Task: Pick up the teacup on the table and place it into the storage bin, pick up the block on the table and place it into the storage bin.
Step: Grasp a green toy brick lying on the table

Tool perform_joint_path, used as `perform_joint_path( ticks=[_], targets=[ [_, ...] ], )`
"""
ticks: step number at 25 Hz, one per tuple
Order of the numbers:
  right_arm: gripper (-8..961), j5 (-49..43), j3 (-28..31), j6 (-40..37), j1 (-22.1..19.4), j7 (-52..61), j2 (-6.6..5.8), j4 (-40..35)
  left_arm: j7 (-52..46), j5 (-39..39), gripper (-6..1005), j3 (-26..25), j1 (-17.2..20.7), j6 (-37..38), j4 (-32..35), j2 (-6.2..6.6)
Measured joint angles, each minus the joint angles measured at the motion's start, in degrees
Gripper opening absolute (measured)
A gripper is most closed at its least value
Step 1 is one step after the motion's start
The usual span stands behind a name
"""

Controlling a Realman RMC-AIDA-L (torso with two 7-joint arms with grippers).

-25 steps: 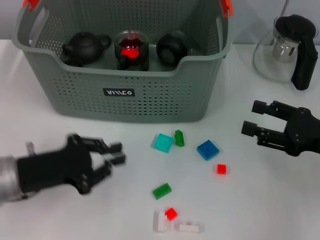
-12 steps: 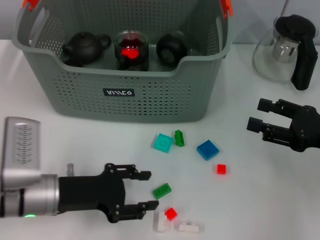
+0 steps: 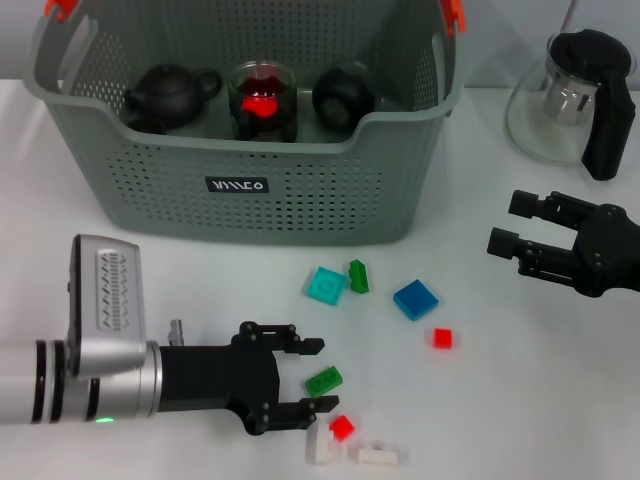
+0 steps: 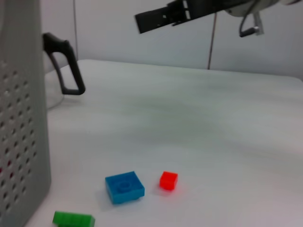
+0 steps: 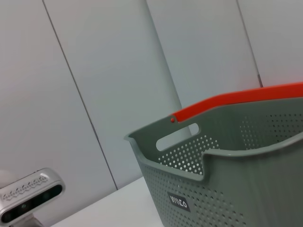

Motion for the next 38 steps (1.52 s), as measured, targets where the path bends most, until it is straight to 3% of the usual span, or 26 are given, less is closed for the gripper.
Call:
perform_joint_path(
  ticks=[9, 20, 38],
  targets=[
    [807, 0.1, 0.0, 0.4, 0.0, 0.0, 0.09, 0.1, 7.0, -1.3, 643, -0.2, 0.0, -3.2, -2.4, -0.07],
    [807, 0.0, 0.0, 0.6, 0.0, 0.0, 0.13, 0.3, 7.3, -1.8, 644, 0.0, -0.5, -7.0, -3.2, -0.08],
    [807, 0.0, 0.0, 0.6, 0.0, 0.0, 0.15, 0.3, 7.6, -1.6, 624, 0.3, -0.5, -6.4, -3.8, -0.08]
  ],
)
